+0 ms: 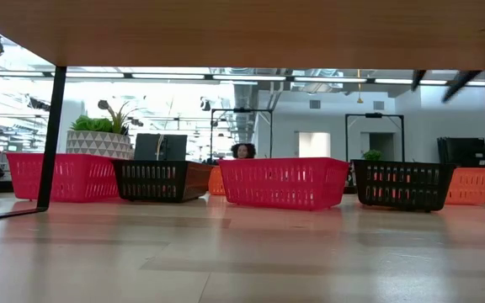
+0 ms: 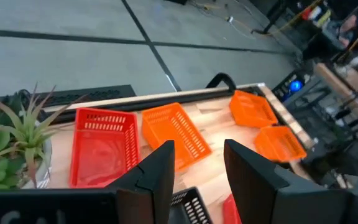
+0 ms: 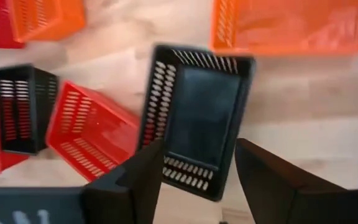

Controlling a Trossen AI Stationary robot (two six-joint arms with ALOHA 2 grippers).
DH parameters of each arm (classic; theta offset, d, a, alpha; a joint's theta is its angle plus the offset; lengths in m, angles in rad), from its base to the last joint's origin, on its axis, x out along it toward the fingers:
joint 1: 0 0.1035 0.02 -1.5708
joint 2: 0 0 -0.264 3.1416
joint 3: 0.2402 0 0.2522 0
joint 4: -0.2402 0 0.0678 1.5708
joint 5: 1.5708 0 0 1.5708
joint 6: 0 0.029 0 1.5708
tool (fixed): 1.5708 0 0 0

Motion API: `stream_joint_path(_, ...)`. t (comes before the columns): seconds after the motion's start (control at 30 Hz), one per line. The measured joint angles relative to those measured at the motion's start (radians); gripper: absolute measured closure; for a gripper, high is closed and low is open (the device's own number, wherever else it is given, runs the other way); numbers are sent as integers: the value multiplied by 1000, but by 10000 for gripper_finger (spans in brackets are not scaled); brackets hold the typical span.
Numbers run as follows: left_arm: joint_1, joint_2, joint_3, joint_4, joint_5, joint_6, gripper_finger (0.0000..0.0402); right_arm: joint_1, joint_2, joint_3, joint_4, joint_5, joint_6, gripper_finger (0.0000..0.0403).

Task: Stack baskets on shelf by color
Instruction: Stack the right black bin on the top of the black bin on the shelf

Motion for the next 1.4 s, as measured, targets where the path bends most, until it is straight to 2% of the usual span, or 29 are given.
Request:
stream_joint_path(0.17,0,0,0,1,-1,46,275,-9,1,-113,67,-6,76,174)
stream_joint_path(0.53,0,0,0,1,-14,47,275,-66,19,-296,292,-8,27,176)
stream_joint_path(0.7,0,0,0,1,-14,47,275,-93,73,-320,331,-19,-1,176)
stream_joint_path(0.9,0,0,0,1,-15,75,275,-124,156,-320,371,-85,-36,180)
stream_joint_path(1.03,0,0,0,1,-15,76,275,-137,186,-320,410,-99,-46,221)
stream_joint_path(1.33,0,0,0,1,-15,75,275,-161,247,-320,481,-143,-115,375)
stream_joint_path(1.4,0,0,0,1,-15,74,275,-170,246,-320,495,-143,-119,391)
